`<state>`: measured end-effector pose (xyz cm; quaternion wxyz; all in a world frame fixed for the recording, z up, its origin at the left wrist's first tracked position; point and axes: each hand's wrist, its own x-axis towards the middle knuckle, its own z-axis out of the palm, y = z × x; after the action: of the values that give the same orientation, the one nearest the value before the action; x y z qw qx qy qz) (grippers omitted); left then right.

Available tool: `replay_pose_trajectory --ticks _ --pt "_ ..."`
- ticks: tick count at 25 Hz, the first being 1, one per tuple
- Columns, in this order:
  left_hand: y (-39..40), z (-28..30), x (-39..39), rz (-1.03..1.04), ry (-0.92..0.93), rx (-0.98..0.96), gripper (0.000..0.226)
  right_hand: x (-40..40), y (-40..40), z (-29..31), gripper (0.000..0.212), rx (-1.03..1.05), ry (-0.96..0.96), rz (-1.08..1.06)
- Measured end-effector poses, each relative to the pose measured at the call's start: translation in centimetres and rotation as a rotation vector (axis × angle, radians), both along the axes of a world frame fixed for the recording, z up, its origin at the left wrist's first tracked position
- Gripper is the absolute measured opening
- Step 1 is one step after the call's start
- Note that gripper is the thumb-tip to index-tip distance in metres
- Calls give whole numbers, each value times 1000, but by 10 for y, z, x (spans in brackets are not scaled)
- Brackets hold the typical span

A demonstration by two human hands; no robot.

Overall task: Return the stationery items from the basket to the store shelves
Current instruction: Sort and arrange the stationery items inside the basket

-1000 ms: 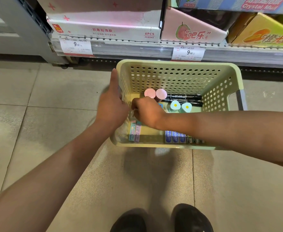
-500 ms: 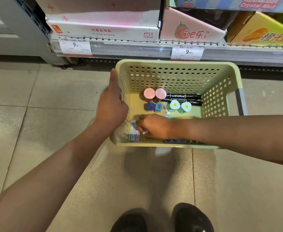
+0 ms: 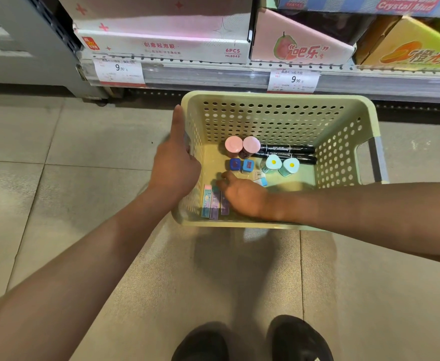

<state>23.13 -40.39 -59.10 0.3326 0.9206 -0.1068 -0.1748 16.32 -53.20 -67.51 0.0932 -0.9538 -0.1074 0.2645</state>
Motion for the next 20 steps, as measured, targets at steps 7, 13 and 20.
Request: replay_pose_trajectory --ticks 7,13,20 --pt "0 1 -1 -7 -12 4 82 9 3 -14 56 2 22 -8" --pt "-1 0 0 2 -13 7 81 18 9 -20 52 123 53 -170" --pt "-1 2 -1 -4 -13 16 81 18 10 -28 64 207 133 -247"
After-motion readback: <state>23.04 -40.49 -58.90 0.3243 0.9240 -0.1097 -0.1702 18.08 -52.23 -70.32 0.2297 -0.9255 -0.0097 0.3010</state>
